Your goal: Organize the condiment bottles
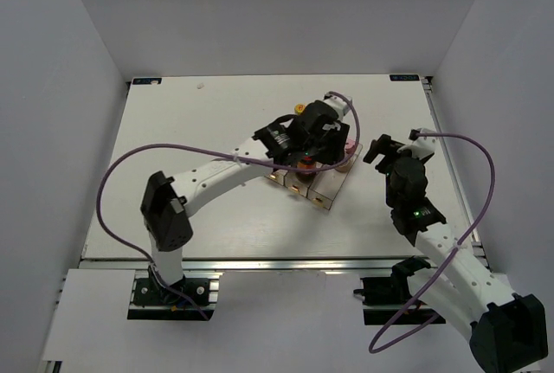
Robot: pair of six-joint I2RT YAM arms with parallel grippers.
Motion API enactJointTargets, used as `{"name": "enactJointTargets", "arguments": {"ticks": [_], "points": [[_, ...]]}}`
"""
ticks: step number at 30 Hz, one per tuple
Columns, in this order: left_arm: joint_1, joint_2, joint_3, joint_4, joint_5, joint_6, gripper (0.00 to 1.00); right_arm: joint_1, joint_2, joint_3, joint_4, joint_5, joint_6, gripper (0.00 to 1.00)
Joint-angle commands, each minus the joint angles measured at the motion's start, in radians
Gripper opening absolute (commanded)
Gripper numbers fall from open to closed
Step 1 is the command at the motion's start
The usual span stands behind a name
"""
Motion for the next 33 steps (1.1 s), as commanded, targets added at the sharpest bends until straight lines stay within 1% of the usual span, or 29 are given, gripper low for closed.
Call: {"name": "enactJointTargets", "arguments": {"ticks": [1,7,10,12,16,17,23,28,33], "points": [[0.000,0.098,0.128,-0.087,-0.010,0.061,0.27,-0.005,-0.035,-0.002,0.006,0.044,0.004,0.89],[0.000,0.221,0.268,-0.177,-0.007,0.084,0.27,-0.008,-0.081,-0.021,-0.003,0.069,0.001,0.89],[0.000,0.251,0.285,-0.199,-0.032,0.085,0.28,-0.008,-0.095,-0.025,-0.005,0.078,-0.002,0.89],[0.000,0.266,0.290,-0.204,-0.030,0.085,0.34,-0.008,-0.095,-0.025,-0.005,0.081,-0.009,0.89],[0.000,0.309,0.310,-0.228,-0.029,0.094,0.36,-0.008,-0.095,-0.024,-0.014,0.092,-0.012,0.89],[0.000,0.317,0.320,-0.237,-0.033,0.097,0.39,-0.008,-0.098,-0.025,-0.016,0.093,-0.012,0.89],[0.000,0.367,0.339,-0.236,-0.032,0.119,0.45,-0.007,-0.101,-0.030,-0.014,0.101,-0.015,0.89],[0.000,0.432,0.411,-0.279,-0.038,0.133,0.46,-0.007,-0.099,-0.030,-0.016,0.105,-0.019,0.89],[0.000,0.478,0.438,-0.286,-0.032,0.142,0.46,-0.007,-0.101,-0.031,-0.016,0.108,-0.019,0.89]]}}
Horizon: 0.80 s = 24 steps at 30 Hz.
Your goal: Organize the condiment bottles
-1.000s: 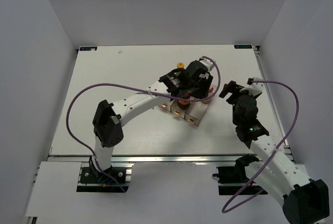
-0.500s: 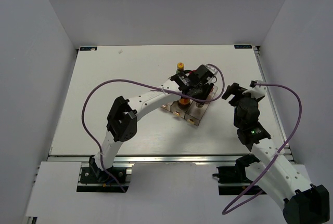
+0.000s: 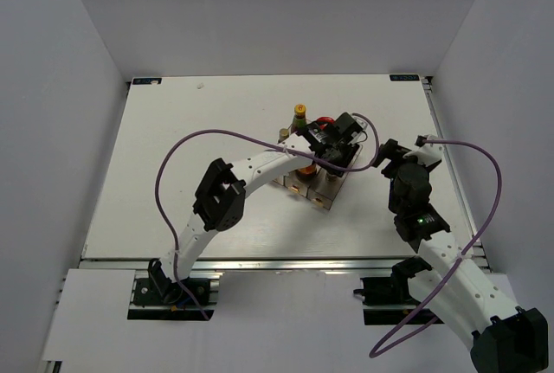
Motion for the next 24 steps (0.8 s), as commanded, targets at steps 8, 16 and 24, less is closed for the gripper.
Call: {"name": "enactJointTargets", "arguments": {"ticks": [8,16,24], "points": [[0.001,0.014,0.060,-0.035,-0.007,0.013,0.62,-0.003,-0.019,0.001,0.028,0.032,-0.005,0.89],[0.001,-0.017,0.057,-0.027,-0.013,0.016,0.81,-0.002,-0.017,-0.002,0.036,0.021,-0.005,0.89],[0.001,-0.117,0.083,0.019,0.044,0.027,0.96,-0.003,-0.027,0.034,0.002,-0.043,0.001,0.89]]}}
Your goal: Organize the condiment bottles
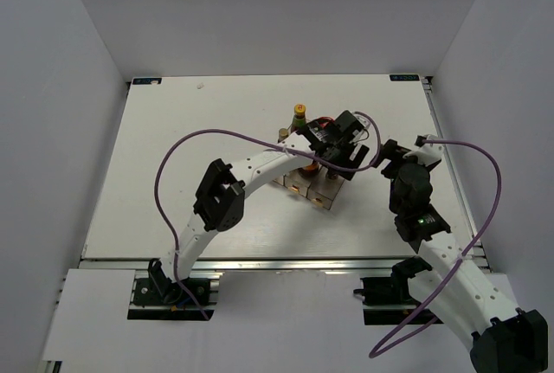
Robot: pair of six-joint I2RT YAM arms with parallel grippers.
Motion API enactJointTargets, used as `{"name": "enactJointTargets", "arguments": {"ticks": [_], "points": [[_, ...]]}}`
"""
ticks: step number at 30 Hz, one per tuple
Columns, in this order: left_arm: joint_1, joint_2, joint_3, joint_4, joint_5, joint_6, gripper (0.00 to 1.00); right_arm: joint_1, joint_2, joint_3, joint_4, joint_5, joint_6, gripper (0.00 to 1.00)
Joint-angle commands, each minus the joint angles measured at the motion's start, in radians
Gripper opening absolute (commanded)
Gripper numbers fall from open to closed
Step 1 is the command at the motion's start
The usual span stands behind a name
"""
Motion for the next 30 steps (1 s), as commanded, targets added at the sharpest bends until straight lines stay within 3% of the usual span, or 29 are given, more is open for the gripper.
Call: {"name": "enactJointTargets", "arguments": {"ticks": [1,7,11,14,15,21,24,30], "points": [[0.001,-0.146,0.023,0.054,0.023,0.020,0.98,-0.003,-0.026,0.039,0.001,-0.036,0.006,0.89],[0.001,-0.367,-0.118,0.136,-0.070,0.038,0.98,-0.003,-0.035,0.078,-0.109,-0.019,0.064,0.89],[0.027,-0.543,-0.351,0.219,-0.211,0.000,0.98,-0.003,-0.023,0.106,-0.169,-0.008,0.076,0.89],[0.174,-0.693,-0.574,0.304,-0.164,-0.108,0.98,-0.003,0.000,0.121,-0.213,0.012,0.091,0.89],[0.287,-0.730,-0.636,0.320,-0.149,-0.145,0.98,-0.003,0.005,0.124,-0.223,0.030,0.099,0.90],[0.618,-1.020,-1.058,0.383,-0.288,-0.366,0.98,-0.003,0.023,0.115,-0.205,0.067,0.113,0.89],[0.722,-1.124,-1.193,0.416,-0.395,-0.465,0.98,-0.001,0.034,0.114,-0.192,0.093,0.121,0.89],[0.802,-1.129,-1.224,0.446,-0.343,-0.459,0.98,-0.001,0.040,0.112,-0.203,0.108,0.118,0.90]]}}
